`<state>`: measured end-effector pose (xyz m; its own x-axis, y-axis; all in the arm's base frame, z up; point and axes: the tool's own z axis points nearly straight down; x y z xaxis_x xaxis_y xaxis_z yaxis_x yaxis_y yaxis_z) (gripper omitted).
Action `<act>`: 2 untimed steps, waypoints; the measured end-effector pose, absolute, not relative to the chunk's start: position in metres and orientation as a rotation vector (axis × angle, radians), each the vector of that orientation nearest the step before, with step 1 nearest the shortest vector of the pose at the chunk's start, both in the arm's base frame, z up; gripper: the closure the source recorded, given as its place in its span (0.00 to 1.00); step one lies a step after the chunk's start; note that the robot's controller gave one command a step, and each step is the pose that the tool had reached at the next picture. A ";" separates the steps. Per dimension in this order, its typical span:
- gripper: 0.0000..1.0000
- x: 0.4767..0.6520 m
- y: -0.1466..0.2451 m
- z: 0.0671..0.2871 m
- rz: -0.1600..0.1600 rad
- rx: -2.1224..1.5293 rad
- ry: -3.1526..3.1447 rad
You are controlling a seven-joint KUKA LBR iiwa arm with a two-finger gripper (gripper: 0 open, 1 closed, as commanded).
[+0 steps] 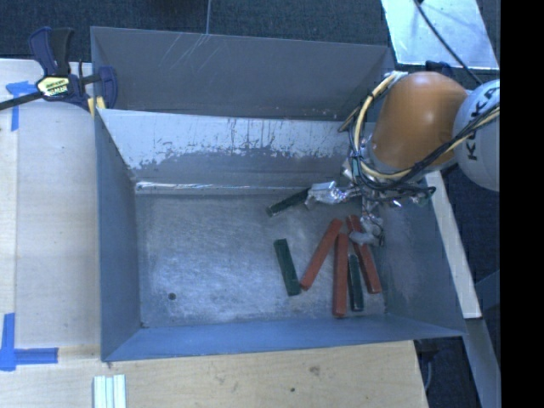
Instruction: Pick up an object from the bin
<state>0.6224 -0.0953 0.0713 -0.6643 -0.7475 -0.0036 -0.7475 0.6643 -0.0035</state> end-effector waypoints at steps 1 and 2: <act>0.00 0.588 -0.116 0.071 -0.001 -1.247 2.881; 1.00 0.591 -0.115 0.073 -0.006 -1.246 2.876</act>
Offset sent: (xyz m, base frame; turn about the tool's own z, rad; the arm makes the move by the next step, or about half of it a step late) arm -0.0341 -0.0191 -0.0013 0.0217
